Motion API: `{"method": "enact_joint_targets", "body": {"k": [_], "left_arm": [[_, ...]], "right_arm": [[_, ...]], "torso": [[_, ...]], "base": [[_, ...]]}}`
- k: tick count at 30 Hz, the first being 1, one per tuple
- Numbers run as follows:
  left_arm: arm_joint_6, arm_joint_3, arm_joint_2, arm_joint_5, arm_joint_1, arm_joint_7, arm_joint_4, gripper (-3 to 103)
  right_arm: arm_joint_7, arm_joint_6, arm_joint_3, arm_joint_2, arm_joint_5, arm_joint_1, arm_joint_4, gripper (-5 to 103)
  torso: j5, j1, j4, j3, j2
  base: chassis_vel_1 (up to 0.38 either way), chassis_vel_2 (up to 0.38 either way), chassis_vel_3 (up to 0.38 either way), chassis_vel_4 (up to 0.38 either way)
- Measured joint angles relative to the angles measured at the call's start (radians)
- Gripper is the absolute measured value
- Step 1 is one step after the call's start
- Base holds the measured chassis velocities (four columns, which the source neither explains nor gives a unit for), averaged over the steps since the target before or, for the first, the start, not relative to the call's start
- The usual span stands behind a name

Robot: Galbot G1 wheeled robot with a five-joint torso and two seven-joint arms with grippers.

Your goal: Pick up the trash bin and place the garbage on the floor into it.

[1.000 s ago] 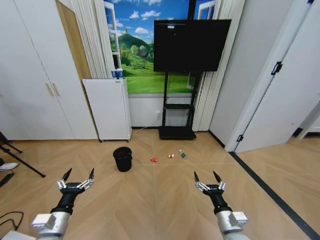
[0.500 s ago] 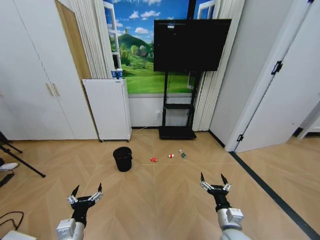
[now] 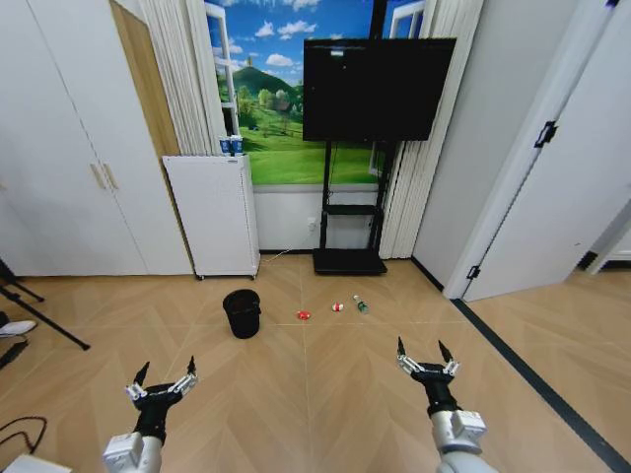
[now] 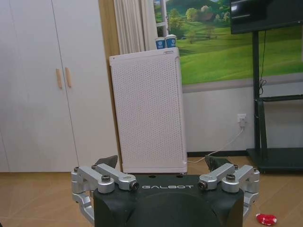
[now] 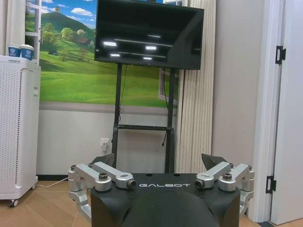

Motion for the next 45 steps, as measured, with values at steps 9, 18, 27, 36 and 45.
{"method": "enact_joint_targets", "body": {"k": [9, 18, 27, 36, 45], "left_arm": [[-0.025, 0.007, -0.007, 0.012, 0.012, 0.017, 0.001, 100], [-0.032, 0.005, -0.008, 0.004, 0.012, 0.016, 0.003, 100], [-0.035, 0.007, -0.010, 0.006, 0.020, 0.016, 0.009, 100], [-0.042, 0.008, -0.011, 0.007, 0.025, 0.018, 0.012, 100], [-0.045, 0.012, -0.009, 0.008, 0.029, 0.020, 0.016, 100]], "right_arm": [[-0.003, 0.006, 0.001, 0.000, 0.015, 0.001, -0.009, 100], [-0.003, 0.012, 0.000, 0.000, 0.015, 0.005, -0.022, 100], [0.004, 0.022, 0.000, 0.001, 0.015, 0.014, -0.042, 100], [0.015, 0.026, 0.003, 0.001, 0.022, 0.020, -0.054, 100], [0.037, 0.032, 0.016, -0.005, 0.042, 0.038, -0.077, 100]], "torso": [[0.0000, 0.000, -0.0001, 0.000, 0.000], [0.0006, 0.000, 0.0001, 0.000, 0.000], [-0.0002, 0.000, 0.0000, 0.000, 0.000], [-0.0001, 0.000, -0.0004, 0.000, 0.000], [0.0004, 0.000, -0.0004, 0.000, 0.000]], "base": [[-0.048, 0.034, 0.037, -0.043], [-0.190, 0.202, 0.199, -0.195], [-0.295, 0.302, 0.290, -0.298], [-0.353, 0.358, 0.373, -0.352], [-0.363, 0.347, 0.350, -0.358]]}}
